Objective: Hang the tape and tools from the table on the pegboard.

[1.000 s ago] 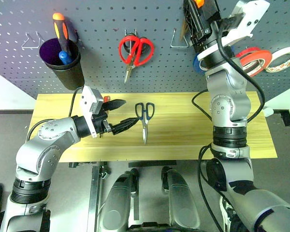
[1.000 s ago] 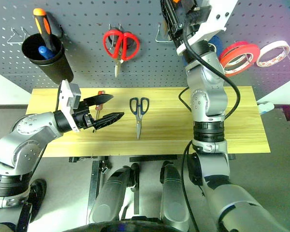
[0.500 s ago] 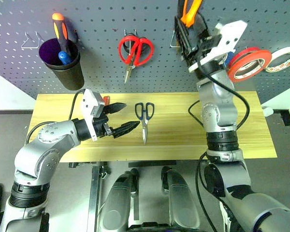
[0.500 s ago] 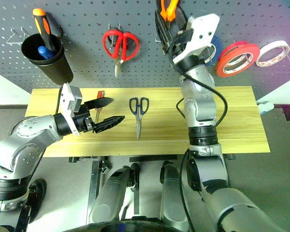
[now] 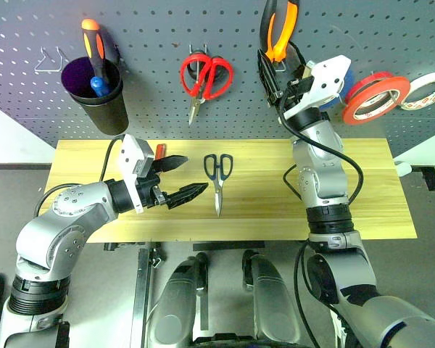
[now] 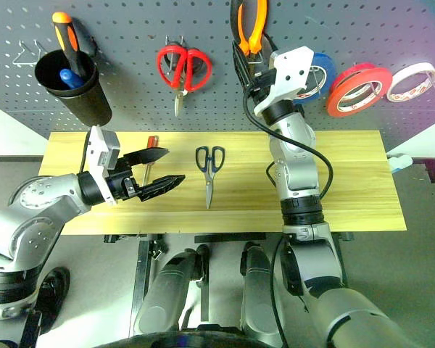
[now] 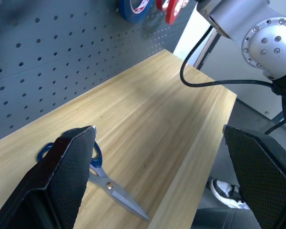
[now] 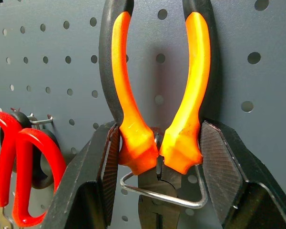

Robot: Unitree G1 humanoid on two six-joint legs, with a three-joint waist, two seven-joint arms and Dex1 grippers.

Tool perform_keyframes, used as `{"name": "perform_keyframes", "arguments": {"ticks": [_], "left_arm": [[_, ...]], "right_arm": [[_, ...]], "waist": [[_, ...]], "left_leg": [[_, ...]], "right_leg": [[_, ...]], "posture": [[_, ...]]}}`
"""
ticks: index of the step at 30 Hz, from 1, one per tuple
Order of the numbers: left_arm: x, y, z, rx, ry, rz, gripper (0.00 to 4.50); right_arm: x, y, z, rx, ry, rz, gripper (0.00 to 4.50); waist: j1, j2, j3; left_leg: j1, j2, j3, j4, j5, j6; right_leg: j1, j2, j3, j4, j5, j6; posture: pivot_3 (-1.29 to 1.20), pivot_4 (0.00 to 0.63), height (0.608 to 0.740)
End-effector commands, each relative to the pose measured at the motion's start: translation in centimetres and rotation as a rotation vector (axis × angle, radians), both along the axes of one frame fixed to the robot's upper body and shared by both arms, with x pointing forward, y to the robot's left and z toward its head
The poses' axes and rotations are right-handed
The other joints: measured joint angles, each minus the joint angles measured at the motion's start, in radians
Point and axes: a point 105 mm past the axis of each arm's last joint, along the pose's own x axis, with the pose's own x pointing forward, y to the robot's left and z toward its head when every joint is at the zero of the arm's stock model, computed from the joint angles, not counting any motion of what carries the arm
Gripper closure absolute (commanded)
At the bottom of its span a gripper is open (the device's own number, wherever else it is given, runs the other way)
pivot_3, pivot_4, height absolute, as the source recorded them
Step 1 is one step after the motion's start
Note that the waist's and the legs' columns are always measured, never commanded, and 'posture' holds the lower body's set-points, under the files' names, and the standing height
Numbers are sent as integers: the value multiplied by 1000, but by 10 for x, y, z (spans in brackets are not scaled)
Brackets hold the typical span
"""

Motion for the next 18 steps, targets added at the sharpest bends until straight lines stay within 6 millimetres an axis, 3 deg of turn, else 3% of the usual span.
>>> {"name": "perform_keyframes", "arguments": {"ticks": [1,6,13,18], "left_arm": [[-5,-3,7,-2,-35,-20,0],[-4,-3,7,-3,-38,-20,0],[-5,-4,7,-9,-34,-16,0],[-6,-4,6,-13,-30,-14,0]], "right_arm": [[-4,1,1,-9,-19,15,2004],[-4,1,-1,-20,-18,11,2004],[12,-5,-32,-8,137,-25,2004],[11,-8,-49,-1,171,-43,2004]], "waist": [[0,0,0],[0,0,0],[1,0,0],[3,-1,0]], "left_leg": [[0,0,0,0,0,0],[0,0,0,0,0,0],[0,0,0,0,0,0],[3,0,-1,0,0,0]], "right_leg": [[0,0,0,0,0,0],[0,0,0,0,0,0],[0,0,0,0,0,0],[4,0,0,-1,0,0]], "posture": [[-3,354,695],[-3,354,695],[2,360,695],[1,367,695]]}}
